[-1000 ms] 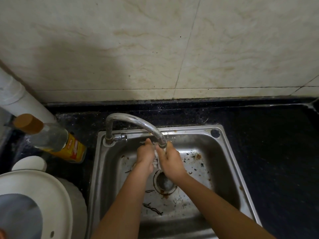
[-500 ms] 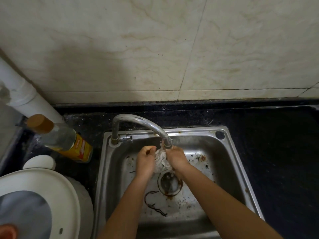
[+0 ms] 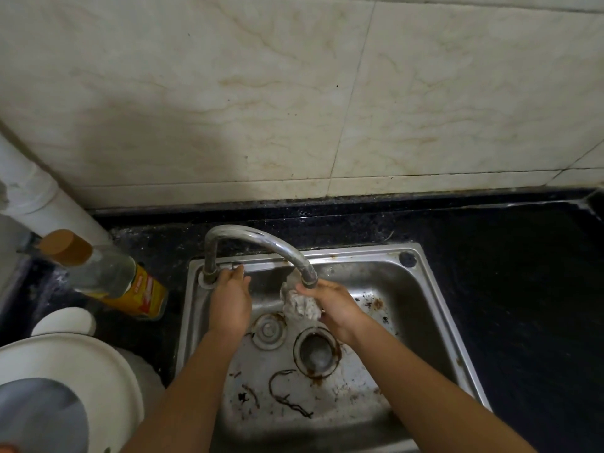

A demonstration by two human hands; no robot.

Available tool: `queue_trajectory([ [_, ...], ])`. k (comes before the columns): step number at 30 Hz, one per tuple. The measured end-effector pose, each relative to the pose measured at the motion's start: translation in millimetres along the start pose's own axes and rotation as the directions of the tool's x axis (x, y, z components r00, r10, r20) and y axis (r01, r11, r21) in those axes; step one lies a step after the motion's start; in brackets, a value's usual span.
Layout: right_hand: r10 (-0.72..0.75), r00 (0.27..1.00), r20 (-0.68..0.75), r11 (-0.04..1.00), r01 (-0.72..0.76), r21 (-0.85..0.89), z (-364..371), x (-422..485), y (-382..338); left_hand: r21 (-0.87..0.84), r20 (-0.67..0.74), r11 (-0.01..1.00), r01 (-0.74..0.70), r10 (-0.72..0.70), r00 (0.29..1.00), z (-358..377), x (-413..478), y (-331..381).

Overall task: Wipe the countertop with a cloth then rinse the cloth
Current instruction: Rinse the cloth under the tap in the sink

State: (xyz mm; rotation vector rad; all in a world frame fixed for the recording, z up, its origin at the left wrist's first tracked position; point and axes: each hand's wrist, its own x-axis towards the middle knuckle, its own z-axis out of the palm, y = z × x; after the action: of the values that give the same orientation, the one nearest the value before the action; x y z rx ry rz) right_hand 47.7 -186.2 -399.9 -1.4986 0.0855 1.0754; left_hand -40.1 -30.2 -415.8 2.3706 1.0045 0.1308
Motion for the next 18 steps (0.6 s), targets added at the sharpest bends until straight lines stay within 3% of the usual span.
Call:
queue_trajectory([
  [4,0.003,1.0,0.016,1.0,-0.003,0.022,-1,0,-1,0.273,0.153,0.948,-0.166,0.128,0.98,-7,9,-8],
  [9,-0.006,0.999,0.047,0.999,0.004,0.038,-2,-6,-7,0.326,0.216,0.916,-0.233,0.168,0.962,-17,21,-9],
  [18,-0.023,0.999,0.027,1.0,0.023,0.007,-11,-18,-13,0.296,0.093,0.955,-0.018,-0.01,0.996,-12,42,13],
])
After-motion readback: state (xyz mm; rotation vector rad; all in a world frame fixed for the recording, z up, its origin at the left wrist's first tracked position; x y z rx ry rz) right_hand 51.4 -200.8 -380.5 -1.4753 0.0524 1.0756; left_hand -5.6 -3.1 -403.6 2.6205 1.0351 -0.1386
